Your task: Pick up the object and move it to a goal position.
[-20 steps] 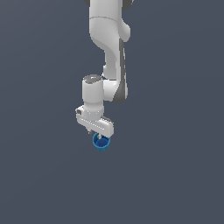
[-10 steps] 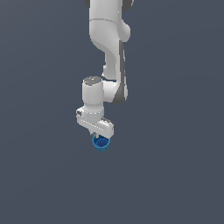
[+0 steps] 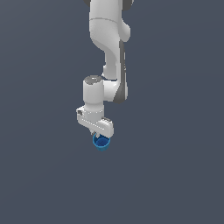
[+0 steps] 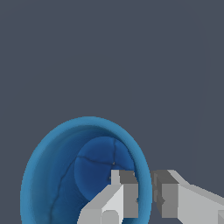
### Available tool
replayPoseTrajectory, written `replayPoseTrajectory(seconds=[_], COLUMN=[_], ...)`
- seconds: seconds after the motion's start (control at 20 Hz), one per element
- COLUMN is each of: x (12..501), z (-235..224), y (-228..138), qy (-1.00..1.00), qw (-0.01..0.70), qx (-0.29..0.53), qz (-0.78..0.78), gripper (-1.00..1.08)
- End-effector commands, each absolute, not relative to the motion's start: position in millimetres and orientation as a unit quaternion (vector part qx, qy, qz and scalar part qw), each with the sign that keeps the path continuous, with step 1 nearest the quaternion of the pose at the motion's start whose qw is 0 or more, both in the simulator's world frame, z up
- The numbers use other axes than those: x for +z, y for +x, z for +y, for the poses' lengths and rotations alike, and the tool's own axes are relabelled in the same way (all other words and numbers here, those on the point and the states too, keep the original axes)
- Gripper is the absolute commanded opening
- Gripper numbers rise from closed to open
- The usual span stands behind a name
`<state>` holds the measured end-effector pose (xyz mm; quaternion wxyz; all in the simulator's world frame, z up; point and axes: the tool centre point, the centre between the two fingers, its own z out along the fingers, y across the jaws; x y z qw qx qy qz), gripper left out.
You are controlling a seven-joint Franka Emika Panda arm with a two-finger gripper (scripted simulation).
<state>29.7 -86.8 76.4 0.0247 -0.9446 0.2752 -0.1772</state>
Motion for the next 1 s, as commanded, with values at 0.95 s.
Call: replayPoseTrajectory(seconds=[0.95], x=[130.6], z=[-29.7], y=[-60.5], qy=[-0.944], qw=[0.027], qx=[-0.178], qz=[0.276], gripper=[-1.00])
